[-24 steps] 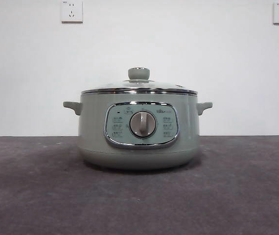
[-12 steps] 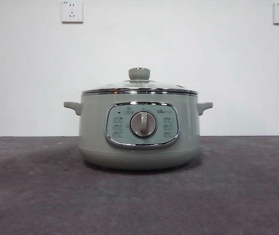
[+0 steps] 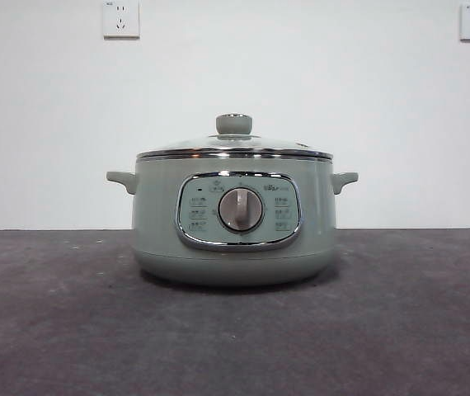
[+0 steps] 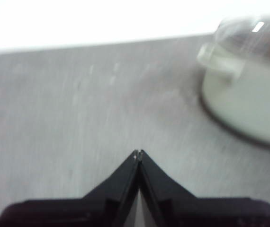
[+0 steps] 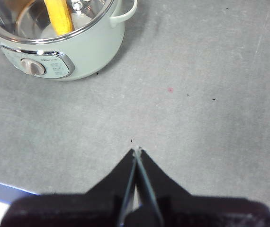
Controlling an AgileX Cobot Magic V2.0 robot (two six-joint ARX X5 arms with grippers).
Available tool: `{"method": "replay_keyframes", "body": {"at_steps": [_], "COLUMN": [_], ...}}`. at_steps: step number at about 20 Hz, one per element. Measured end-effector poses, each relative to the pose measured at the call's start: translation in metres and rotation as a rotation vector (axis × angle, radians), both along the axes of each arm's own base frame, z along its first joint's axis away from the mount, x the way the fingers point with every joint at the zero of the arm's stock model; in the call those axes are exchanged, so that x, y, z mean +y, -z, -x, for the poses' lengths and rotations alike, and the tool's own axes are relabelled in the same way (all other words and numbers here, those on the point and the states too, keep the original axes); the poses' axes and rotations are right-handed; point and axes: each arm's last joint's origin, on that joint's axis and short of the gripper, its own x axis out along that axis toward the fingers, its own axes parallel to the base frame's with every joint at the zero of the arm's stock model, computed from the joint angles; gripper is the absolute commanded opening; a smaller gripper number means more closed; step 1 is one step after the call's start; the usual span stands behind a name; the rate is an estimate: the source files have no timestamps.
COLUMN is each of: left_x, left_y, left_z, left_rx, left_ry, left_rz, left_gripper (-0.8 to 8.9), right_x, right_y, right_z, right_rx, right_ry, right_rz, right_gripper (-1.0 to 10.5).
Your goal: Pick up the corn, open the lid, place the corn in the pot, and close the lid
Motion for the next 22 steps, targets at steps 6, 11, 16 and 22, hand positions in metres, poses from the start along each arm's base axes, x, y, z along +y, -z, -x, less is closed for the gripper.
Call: {"method": "replay_keyframes", "body": {"at_steps": [6,11,16,22], "left_x": [0.002,0.004,0.004,0.004], "left_y": [0.024,0.025,0.025,0.026], "left_z": [0.006,0.005,0.005,0.005], "left_rx": [-0.059,-0.078,-0.082,-0.073], "left_ry": [-0.025,-0.066,-0.076,-0.076], "left_rz": [0.025,0.022,0.020,0.020], "left_gripper": [-0.03,-0.03,-0.03,-0.03], "right_x": [0.000,0.000,0.000,0.000], "right_y": [0.000,0.000,0.000,0.000], "right_z": [0.000,0.000,0.000,0.000], "right_rx": [0.000,0.000,0.000,0.000], "right_ry": [0.000,0.000,0.000,0.000], "right_rz": [0.000,0.000,0.000,0.000], "right_gripper": [-0.1,-0.1,-0.1,-0.1]}}
